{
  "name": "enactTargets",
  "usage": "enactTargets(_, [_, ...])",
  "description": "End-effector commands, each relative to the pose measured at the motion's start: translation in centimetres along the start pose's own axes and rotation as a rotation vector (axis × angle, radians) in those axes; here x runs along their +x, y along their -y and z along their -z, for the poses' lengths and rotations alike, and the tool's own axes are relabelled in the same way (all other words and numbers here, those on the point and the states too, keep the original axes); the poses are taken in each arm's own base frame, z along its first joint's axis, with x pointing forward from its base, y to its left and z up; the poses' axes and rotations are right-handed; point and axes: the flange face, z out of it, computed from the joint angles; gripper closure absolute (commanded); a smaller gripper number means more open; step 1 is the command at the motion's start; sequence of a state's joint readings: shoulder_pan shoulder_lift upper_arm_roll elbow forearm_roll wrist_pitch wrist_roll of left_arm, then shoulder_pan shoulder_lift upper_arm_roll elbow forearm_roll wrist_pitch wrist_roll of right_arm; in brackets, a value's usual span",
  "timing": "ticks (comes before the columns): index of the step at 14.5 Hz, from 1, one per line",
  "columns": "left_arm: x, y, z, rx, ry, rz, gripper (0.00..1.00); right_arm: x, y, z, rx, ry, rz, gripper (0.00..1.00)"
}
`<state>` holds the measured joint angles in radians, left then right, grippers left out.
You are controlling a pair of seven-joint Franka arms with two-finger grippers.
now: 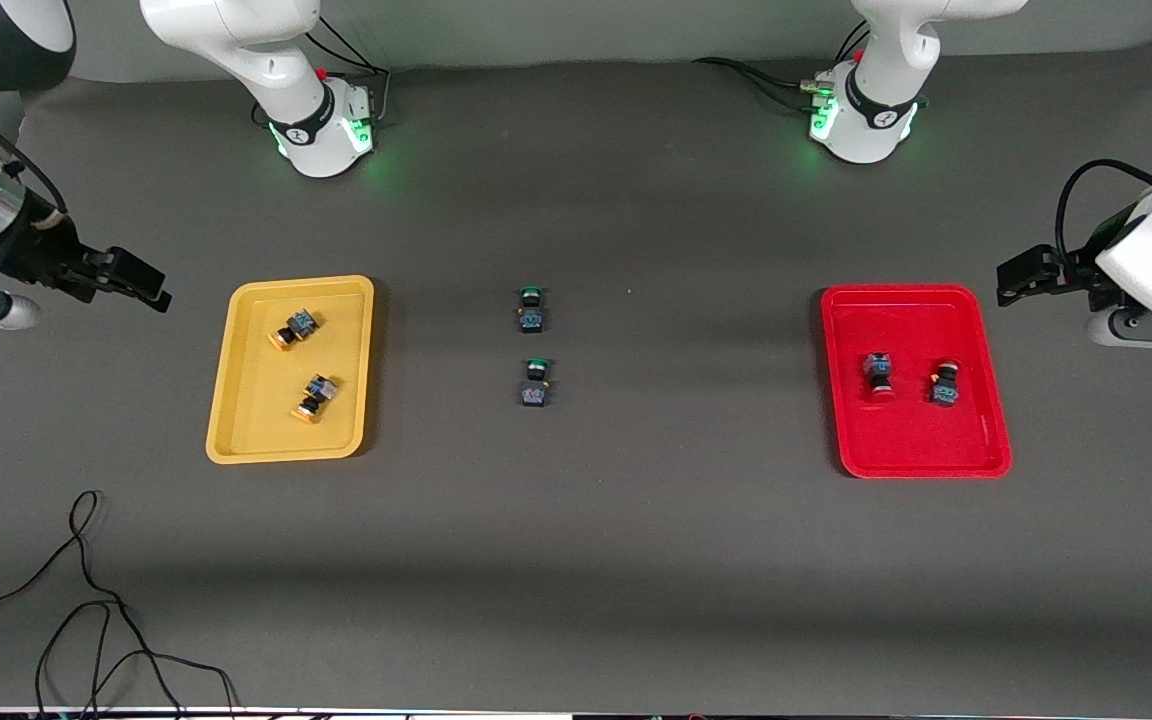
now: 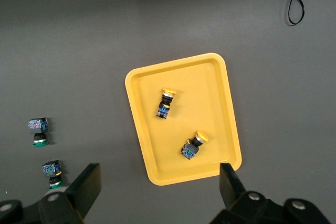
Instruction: Place red and yellow buttons in trays
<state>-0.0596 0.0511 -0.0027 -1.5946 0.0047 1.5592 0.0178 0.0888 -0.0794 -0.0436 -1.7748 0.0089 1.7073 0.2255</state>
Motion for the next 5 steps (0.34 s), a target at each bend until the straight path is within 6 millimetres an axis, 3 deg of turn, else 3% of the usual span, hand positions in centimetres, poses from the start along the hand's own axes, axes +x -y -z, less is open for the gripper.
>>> enactTargets(1, [-0.51,-0.48,0.59,-0.007,0.007,0.009,0.00,0.94,-0.19,0.34,-0.015,-0.011,0.035,0.00])
enactTargets(5, [-0.52,-0.57,0.44,-0.007,0.010,0.008,0.00,1.49,-0.22,1.29,-0.011,-0.032,0.037,0.00])
